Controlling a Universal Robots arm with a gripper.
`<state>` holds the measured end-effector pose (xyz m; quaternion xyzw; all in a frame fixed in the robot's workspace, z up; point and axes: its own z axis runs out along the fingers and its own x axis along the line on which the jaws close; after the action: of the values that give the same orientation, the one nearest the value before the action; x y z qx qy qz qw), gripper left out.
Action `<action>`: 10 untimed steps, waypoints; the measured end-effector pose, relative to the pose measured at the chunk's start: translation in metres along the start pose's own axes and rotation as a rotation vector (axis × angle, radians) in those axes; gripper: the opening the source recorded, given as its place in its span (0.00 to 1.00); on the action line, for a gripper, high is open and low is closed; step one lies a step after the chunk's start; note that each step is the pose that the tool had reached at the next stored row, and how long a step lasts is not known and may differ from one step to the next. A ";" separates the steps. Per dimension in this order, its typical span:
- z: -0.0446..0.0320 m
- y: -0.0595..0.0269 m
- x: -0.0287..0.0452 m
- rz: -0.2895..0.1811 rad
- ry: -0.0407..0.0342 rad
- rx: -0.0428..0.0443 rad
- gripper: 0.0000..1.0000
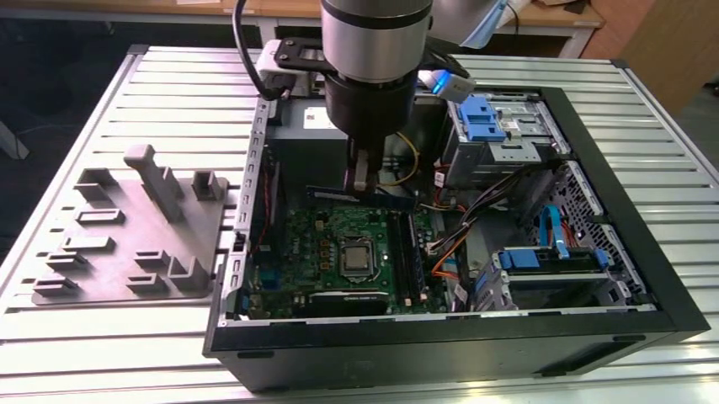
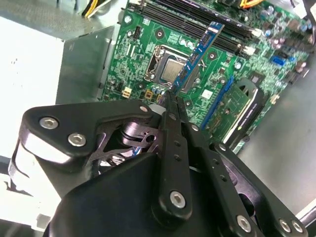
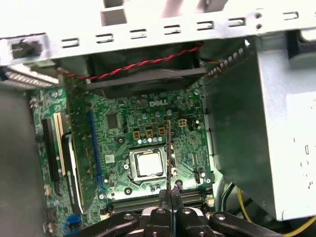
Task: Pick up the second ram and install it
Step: 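Insert the second ram into the second slot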
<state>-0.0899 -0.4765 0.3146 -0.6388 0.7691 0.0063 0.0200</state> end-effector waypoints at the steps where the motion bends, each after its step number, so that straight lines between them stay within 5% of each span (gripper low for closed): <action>1: 0.0002 0.0000 0.0000 0.018 0.0003 0.0007 0.11; 10: 0.0015 0.0000 0.0000 0.181 0.0029 0.0070 0.11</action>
<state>-0.0899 -0.4765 0.3131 -0.5665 0.8238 0.0045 0.0205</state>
